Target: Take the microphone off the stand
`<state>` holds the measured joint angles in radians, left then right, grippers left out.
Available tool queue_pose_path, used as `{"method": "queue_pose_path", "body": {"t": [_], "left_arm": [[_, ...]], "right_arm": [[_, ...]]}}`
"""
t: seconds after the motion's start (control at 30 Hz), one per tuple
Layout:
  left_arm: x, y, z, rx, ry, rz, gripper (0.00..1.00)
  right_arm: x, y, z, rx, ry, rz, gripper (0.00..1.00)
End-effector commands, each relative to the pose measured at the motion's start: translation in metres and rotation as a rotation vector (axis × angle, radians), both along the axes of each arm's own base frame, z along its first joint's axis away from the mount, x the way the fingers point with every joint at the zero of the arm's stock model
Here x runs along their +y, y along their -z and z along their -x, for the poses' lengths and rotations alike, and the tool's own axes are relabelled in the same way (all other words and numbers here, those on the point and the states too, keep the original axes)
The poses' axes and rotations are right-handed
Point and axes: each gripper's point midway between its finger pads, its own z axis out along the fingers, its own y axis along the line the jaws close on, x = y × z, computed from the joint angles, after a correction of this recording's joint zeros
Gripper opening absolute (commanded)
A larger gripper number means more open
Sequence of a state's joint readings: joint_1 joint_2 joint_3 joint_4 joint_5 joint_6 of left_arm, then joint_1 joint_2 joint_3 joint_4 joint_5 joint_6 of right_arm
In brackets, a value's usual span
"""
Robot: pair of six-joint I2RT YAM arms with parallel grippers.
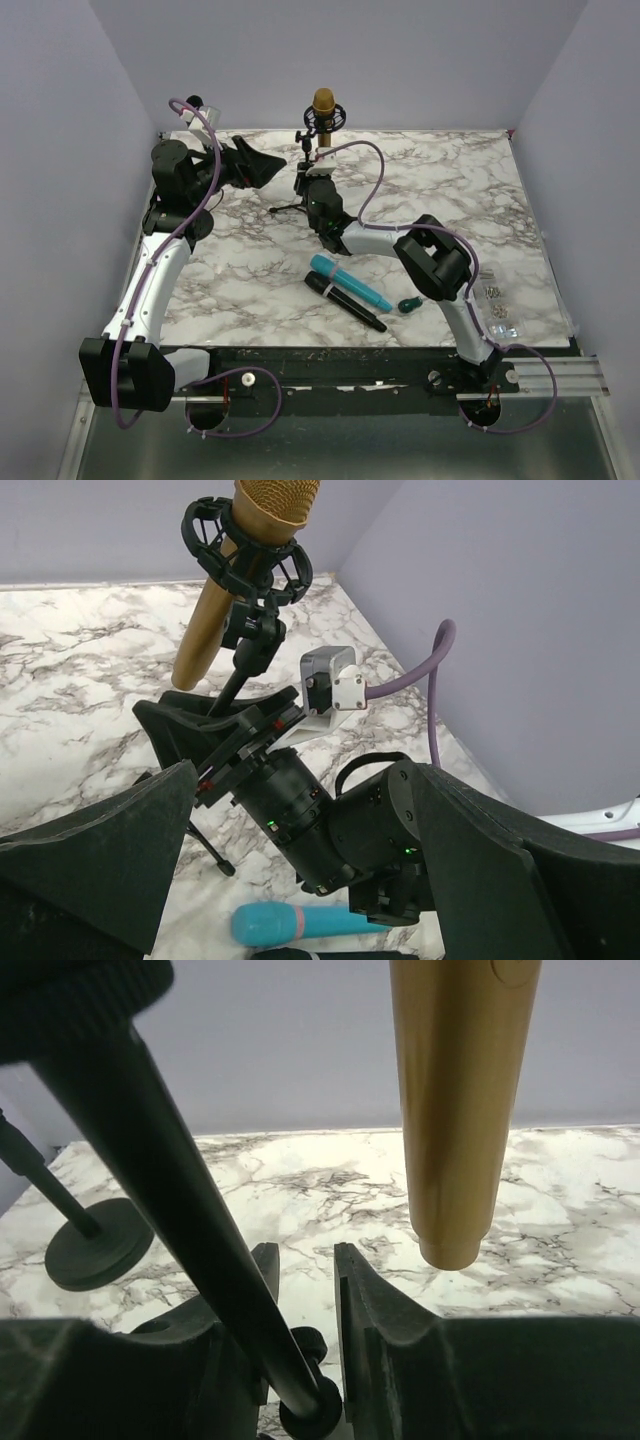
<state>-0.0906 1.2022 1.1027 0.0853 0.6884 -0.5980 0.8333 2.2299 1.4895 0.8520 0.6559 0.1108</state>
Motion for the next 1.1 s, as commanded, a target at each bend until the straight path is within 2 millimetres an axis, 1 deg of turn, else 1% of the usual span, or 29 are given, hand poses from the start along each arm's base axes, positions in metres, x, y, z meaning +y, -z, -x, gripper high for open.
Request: {"method": "queue_pose_path", "body": {"t": [0.0,0.1,0.13,0.2,0.23,0.37,0.4,0.43,0.47,0.5,0.53,0.57,0.67,0.73,0.77,0.8,0.87,0.93,1.07], "left_arm": [[0.004,-0.011,0.004,-0.042,-0.016,0.01,0.9],[0.004,-0.009,0.003,-0.039,-0.017,0.01,0.9],[0.003,-0.01,0.003,-0.04,-0.016,0.011,0.9],[0.003,-0.01,0.004,-0.039,-0.015,0.012,0.9],[0.003,-0.01,0.004,-0.038,-0.014,0.013,0.9],[0.002,-0.009,0.004,-0.031,-0.009,0.017,0.9],[0.002,-0.009,0.003,-0.029,-0.007,0.018,0.9],[0.002,-0.008,0.003,-0.026,-0.006,0.019,0.9],[0.002,-0.008,0.003,-0.023,-0.004,0.021,0.9],[0.001,-0.008,0.003,-0.023,-0.003,0.021,0.9],[0.001,-0.007,0.002,-0.021,-0.002,0.022,0.9],[0.001,-0.006,0.002,-0.019,0.0,0.022,0.9],[0.0,-0.006,0.002,-0.02,0.009,0.022,0.92],[-0.001,-0.005,0.001,-0.02,0.012,0.022,0.94],[-0.002,-0.005,0.002,-0.028,0.017,0.021,0.95],[-0.003,-0.006,0.002,-0.034,0.021,0.02,0.96],[-0.006,-0.006,0.004,-0.049,0.03,0.011,0.98],[-0.009,-0.005,0.005,-0.062,0.032,-0.006,0.98],[-0.014,0.004,0.004,-0.071,0.021,-0.052,0.99]], "right_arm": [[-0.005,0.046,0.003,0.064,0.018,0.132,0.42],[-0.006,0.043,0.007,0.063,-0.006,0.164,0.66],[-0.007,0.042,0.01,0.065,-0.018,0.171,0.69],[-0.011,0.041,0.014,0.073,-0.025,0.196,0.73],[-0.012,0.038,0.016,0.077,-0.031,0.199,0.76],[-0.017,0.039,0.031,0.125,-0.083,0.235,0.87],[-0.02,0.039,0.034,0.139,-0.087,0.237,0.89],[-0.023,0.042,0.039,0.16,-0.09,0.241,0.92],[-0.027,0.04,0.043,0.169,-0.092,0.237,0.95],[-0.03,0.041,0.047,0.182,-0.098,0.242,0.96],[-0.033,0.037,0.051,0.186,-0.106,0.236,0.98],[-0.035,0.037,0.056,0.198,-0.117,0.235,1.0],[-0.042,0.031,0.072,0.229,-0.159,0.24,1.0],[-0.051,0.03,0.083,0.247,-0.193,0.236,1.0],[-0.057,0.023,0.087,0.244,-0.206,0.216,1.0],[-0.062,0.023,0.093,0.25,-0.227,0.209,1.0],[-0.075,0.011,0.097,0.24,-0.24,0.185,1.0],[-0.088,0.0,0.096,0.243,-0.24,0.167,1.0],[-0.108,-0.041,0.085,0.235,-0.27,0.094,1.0]]}}
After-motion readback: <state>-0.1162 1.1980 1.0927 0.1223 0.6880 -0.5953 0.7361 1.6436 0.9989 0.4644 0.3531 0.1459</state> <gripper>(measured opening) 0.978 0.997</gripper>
